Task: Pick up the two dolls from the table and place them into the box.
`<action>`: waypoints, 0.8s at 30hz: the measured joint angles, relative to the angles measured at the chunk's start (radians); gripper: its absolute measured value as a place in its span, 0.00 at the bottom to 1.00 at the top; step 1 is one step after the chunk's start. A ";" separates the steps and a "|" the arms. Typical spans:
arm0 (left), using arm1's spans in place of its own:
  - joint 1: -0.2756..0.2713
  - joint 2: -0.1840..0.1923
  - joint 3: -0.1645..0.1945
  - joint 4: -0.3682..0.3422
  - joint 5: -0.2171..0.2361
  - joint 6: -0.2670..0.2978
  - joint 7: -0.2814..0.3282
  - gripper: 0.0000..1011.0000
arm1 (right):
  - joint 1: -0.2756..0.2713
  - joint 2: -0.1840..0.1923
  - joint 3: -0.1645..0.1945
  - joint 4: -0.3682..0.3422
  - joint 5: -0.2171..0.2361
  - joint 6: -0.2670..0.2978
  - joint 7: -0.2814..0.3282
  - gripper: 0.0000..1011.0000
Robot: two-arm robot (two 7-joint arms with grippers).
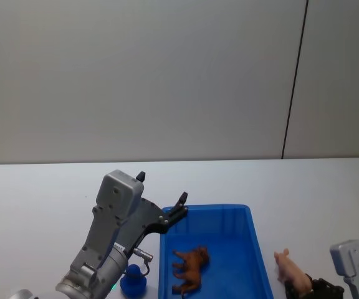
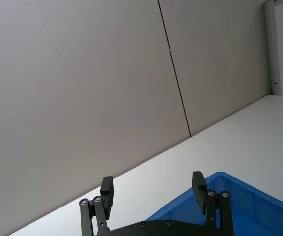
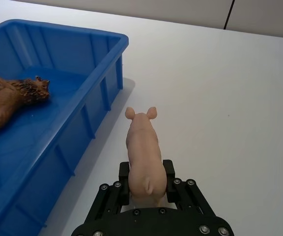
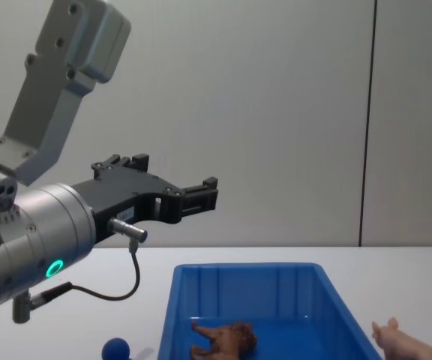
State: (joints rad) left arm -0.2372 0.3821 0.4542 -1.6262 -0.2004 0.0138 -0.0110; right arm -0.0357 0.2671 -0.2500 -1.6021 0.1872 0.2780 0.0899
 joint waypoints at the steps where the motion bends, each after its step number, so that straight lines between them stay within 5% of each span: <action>1: 0.000 0.000 0.000 0.000 0.000 0.000 0.000 0.99 | 0.001 -0.001 0.000 0.000 -0.003 -0.002 -0.001 0.38; 14: 0.000 0.000 0.000 0.000 0.000 0.000 0.000 0.99 | 0.005 -0.005 -0.002 -0.036 -0.018 -0.049 0.011 0.38; 24: 0.000 0.000 0.000 0.000 0.000 0.000 0.000 0.99 | 0.027 -0.019 -0.008 -0.089 0.000 -0.107 0.081 0.38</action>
State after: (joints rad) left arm -0.2371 0.3821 0.4542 -1.6262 -0.2004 0.0138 -0.0109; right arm -0.0087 0.2482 -0.2576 -1.6912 0.1868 0.1711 0.1713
